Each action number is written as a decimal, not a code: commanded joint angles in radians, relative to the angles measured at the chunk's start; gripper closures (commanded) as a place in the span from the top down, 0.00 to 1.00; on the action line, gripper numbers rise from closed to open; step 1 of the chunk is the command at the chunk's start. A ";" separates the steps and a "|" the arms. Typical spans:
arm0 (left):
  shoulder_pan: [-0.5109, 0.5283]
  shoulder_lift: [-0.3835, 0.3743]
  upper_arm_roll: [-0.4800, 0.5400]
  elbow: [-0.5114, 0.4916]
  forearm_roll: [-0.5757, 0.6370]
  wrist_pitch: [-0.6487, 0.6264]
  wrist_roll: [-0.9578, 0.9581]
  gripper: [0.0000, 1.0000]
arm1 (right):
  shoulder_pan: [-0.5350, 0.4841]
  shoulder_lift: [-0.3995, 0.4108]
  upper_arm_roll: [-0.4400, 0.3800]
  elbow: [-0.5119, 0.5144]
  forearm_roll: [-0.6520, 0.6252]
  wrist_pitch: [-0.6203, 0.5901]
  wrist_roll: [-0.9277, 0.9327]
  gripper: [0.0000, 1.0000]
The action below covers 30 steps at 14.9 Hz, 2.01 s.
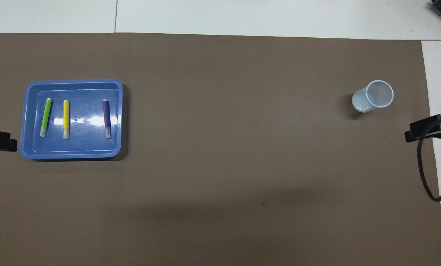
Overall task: Transfer and insert pens with both arms
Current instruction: 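Move the left gripper over the purple pen in the blue tray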
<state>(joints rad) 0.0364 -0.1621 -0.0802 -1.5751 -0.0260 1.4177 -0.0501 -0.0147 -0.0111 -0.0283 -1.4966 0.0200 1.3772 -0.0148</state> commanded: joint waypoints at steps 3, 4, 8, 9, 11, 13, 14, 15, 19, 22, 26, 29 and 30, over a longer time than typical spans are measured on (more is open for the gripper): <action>-0.007 -0.010 0.007 0.003 0.003 -0.006 -0.005 1.00 | -0.002 -0.010 -0.001 -0.011 -0.002 0.002 0.018 1.00; -0.007 -0.010 0.007 0.003 0.003 -0.006 -0.005 1.00 | -0.005 -0.007 -0.001 -0.007 -0.002 -0.003 0.013 1.00; -0.007 -0.014 0.010 -0.002 0.003 -0.002 -0.010 1.00 | -0.018 -0.006 -0.001 -0.002 0.004 0.002 0.013 1.00; -0.006 -0.016 0.011 -0.006 0.003 0.010 -0.013 1.00 | -0.018 -0.004 -0.002 -0.001 0.012 0.002 0.012 1.00; -0.007 -0.019 0.011 -0.020 0.003 0.038 -0.016 1.00 | -0.022 -0.003 -0.002 0.003 0.017 0.006 0.012 1.00; -0.009 -0.020 0.010 -0.039 0.003 0.053 -0.017 1.00 | -0.022 -0.003 -0.001 0.003 0.018 0.011 0.013 1.00; -0.009 -0.022 0.007 -0.049 0.003 0.066 -0.019 1.00 | -0.022 -0.001 -0.001 0.003 0.018 0.013 0.013 1.00; -0.009 -0.020 0.005 -0.065 0.003 0.082 -0.019 1.00 | -0.022 -0.001 -0.001 0.003 0.020 0.016 0.013 1.00; -0.020 -0.022 -0.007 -0.123 0.003 0.148 -0.062 1.00 | -0.022 0.000 0.002 0.019 0.018 0.019 0.013 1.00; -0.027 -0.020 -0.007 -0.176 0.003 0.217 -0.079 1.00 | -0.016 0.007 0.001 0.026 0.015 0.032 0.021 1.00; -0.052 -0.016 -0.007 -0.246 0.003 0.319 -0.137 1.00 | -0.005 0.011 0.002 0.021 0.002 0.069 0.024 1.00; -0.052 -0.005 -0.007 -0.292 0.003 0.397 -0.134 1.00 | -0.011 0.011 0.004 0.018 0.012 0.068 0.022 1.00; -0.052 -0.005 -0.007 -0.325 0.003 0.437 -0.134 1.00 | -0.013 0.011 0.004 0.018 0.014 0.063 0.019 1.00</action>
<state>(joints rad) -0.0017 -0.1568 -0.0976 -1.8324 -0.0262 1.7757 -0.1695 -0.0188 -0.0042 -0.0304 -1.4819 0.0209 1.4336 -0.0127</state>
